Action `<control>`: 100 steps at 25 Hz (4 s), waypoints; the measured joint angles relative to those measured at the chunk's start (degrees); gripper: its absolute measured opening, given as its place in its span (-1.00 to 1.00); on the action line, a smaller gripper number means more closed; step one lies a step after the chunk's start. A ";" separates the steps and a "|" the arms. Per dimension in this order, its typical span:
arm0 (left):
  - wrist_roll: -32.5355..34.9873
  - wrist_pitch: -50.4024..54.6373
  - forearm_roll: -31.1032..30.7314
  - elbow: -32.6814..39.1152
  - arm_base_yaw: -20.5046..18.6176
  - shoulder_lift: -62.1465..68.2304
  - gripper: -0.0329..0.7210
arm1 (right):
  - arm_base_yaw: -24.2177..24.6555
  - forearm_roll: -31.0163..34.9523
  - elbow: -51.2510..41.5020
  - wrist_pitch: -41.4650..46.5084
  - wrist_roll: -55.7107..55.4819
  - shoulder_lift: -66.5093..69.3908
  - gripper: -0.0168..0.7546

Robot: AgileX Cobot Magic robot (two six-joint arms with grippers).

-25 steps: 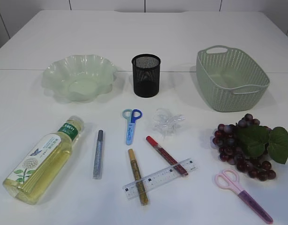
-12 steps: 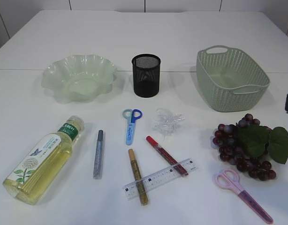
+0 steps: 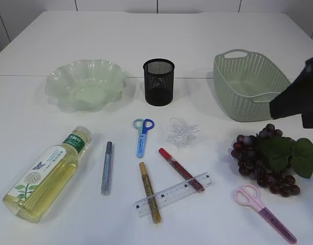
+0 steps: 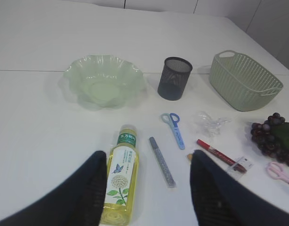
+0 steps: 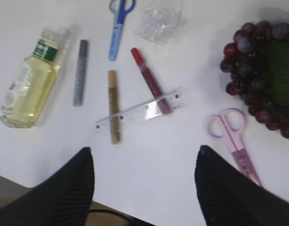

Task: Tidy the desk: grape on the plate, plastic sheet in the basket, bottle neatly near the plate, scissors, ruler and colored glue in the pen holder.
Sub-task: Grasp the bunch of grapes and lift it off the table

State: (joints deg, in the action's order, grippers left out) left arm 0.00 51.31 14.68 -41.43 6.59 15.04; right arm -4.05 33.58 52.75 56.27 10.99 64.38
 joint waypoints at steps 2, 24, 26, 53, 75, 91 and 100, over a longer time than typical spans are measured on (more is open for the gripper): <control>0.00 0.00 0.12 0.00 0.00 0.13 0.19 | -2.68 -6.10 2.40 0.00 -3.61 3.30 0.39; 0.00 -0.92 1.55 -0.13 0.00 2.70 0.19 | -15.37 -35.95 12.59 -1.55 -25.46 33.98 0.37; 0.00 -0.92 1.96 -0.13 0.00 2.70 0.19 | -15.37 -36.46 13.67 -1.55 -25.57 35.54 0.37; 0.00 -0.64 3.78 -0.13 0.00 2.70 0.19 | -15.03 -43.76 14.38 -3.94 -26.90 42.65 0.37; 0.00 -0.50 4.48 -0.13 0.00 2.70 0.19 | -14.68 -42.67 14.38 -8.06 -27.38 42.79 0.37; 0.00 -0.50 4.58 -0.13 0.00 2.70 0.19 | -13.94 -44.35 14.42 -8.06 -27.38 47.05 0.37; 0.00 -0.50 4.58 -0.13 0.00 2.70 0.19 | -12.17 -44.11 14.83 -8.06 -27.51 48.24 0.37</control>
State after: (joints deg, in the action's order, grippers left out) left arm 0.00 50.81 19.25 -41.56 6.59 17.74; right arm -16.22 -10.53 67.58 48.21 -16.51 112.62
